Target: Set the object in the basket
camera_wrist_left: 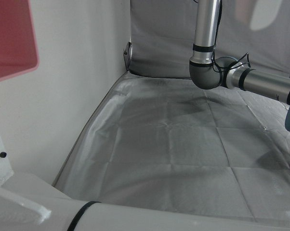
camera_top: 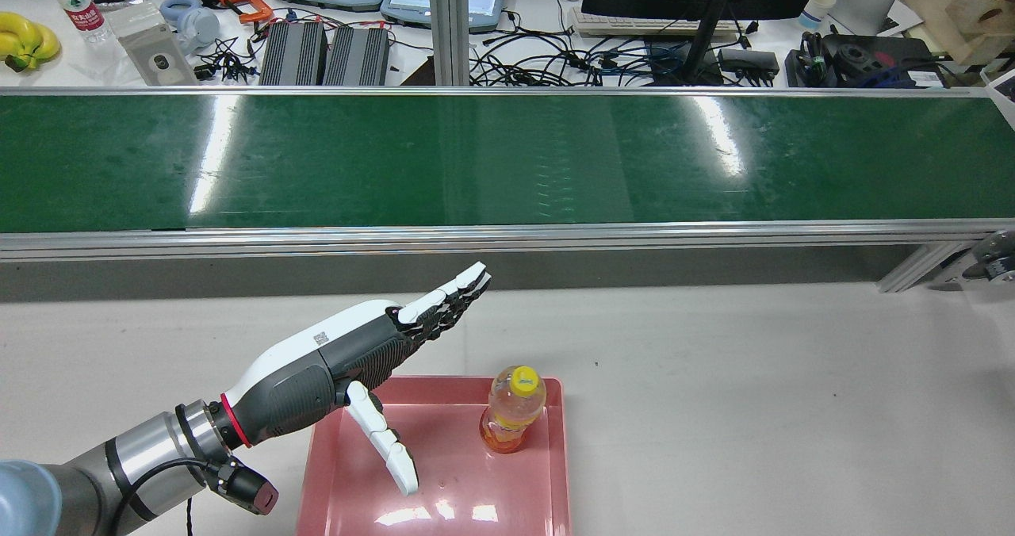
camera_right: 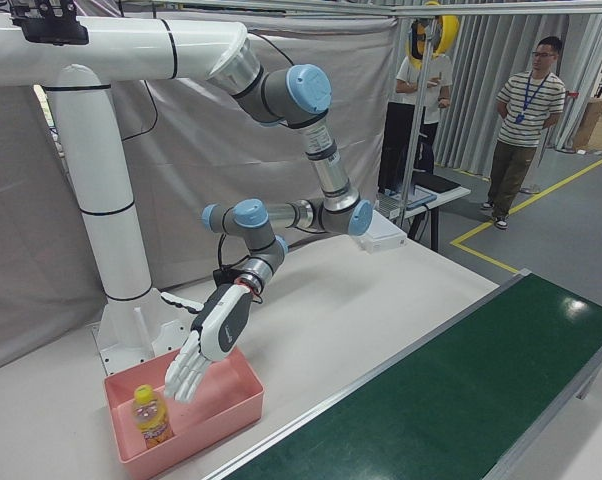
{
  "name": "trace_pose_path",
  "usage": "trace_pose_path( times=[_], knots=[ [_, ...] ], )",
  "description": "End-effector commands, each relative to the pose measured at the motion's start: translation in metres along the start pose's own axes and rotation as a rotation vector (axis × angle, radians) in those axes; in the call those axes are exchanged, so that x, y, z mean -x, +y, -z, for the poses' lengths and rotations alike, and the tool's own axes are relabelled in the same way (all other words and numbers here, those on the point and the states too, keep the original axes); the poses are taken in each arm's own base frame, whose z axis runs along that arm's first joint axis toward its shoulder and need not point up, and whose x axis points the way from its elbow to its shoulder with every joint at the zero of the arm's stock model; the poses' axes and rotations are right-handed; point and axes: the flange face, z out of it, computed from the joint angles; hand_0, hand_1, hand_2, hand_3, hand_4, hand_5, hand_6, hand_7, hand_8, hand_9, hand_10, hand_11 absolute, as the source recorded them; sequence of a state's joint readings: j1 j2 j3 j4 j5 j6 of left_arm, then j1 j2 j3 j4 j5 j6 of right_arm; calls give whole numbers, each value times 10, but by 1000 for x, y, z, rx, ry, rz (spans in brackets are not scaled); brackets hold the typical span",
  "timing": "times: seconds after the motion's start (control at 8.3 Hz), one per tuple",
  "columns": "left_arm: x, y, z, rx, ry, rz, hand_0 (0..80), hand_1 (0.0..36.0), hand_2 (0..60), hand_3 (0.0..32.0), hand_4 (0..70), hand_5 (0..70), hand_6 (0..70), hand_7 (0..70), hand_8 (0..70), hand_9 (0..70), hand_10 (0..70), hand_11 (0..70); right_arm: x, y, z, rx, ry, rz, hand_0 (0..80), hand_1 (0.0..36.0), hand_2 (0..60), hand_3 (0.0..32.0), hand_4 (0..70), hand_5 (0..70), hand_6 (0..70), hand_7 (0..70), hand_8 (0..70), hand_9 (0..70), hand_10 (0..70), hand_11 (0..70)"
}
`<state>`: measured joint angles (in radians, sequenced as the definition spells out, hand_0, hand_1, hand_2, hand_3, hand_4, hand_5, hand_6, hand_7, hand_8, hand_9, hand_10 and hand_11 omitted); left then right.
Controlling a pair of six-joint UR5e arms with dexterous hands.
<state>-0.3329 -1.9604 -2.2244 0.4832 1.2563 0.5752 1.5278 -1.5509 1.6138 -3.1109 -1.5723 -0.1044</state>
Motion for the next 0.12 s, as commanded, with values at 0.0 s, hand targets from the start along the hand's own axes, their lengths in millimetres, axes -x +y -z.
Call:
trace_pose_path(
  times=[0.0],
  knots=[
    [0,0,0,0,0,0,650,119,0,0,0,1,0,28,0,0,0,0,0,0,0,0,0,0,0,0,0,0,0,0,0,0,0,0,0,0]
  ],
)
